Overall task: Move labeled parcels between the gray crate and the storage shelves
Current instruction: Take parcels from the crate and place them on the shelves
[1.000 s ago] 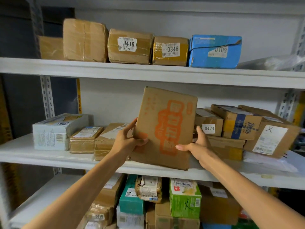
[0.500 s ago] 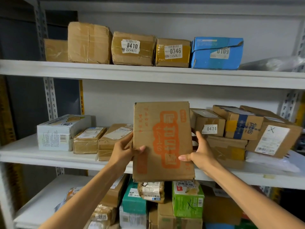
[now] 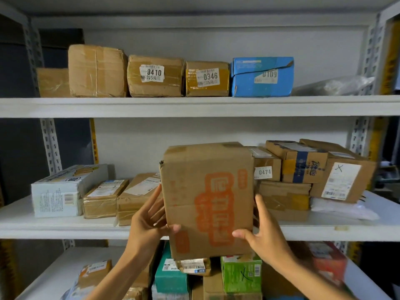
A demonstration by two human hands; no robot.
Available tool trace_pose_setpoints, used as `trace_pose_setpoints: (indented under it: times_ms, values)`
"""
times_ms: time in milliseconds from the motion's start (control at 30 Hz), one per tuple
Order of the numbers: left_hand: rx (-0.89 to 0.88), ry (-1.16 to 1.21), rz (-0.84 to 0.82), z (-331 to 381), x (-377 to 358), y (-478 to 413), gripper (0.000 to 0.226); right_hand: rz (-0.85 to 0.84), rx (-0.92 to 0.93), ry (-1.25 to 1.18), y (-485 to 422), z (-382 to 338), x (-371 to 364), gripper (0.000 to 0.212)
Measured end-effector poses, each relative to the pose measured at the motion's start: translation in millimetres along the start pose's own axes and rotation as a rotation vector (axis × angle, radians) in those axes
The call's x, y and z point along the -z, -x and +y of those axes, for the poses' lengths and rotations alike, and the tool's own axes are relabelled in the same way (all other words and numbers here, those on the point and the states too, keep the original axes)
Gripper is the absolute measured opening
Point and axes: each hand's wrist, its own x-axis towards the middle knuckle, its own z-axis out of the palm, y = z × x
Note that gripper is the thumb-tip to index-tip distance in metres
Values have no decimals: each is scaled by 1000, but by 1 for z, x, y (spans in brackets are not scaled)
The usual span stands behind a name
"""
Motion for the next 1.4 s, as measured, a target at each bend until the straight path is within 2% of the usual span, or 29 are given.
trace_pose_setpoints:
  times_ms: [67,133,233,333,467,567,700,833,967,1033,1200,1400]
  values:
    - [-33,-86,-2,-3,0,5,115,41,-18,27,8,2,1,110]
    - [-50,-136,14,-7,-1,6,104,64,-3,28,11,0,4,105]
    - [-29,-137,30,-11,-5,6,91,84,84,69,9,-1,6,96]
    - [-20,-139,-17,-7,-12,7,82,106,100,67,5,6,3,96]
    - [-30,-51,-57,7,-24,10,78,206,60,10,-3,16,5,63]
    - [-21,-20,-42,16,-24,8,72,265,41,-61,-8,21,8,56]
    - [-23,-49,-31,20,-24,5,62,244,76,-59,-10,19,9,52]
    - [-22,-53,-42,21,-21,3,67,255,78,-136,-6,9,10,50]
    - [-47,-150,-77,28,-26,2,93,222,-16,-330,-20,2,21,71]
    - [-67,-172,-119,35,-30,2,97,176,-56,-457,-29,4,28,75]
    - [-148,-319,-249,48,-36,6,100,31,-155,-782,-39,8,39,68]
    - [-162,-342,-290,49,-37,6,98,-12,-177,-796,-35,17,41,58]
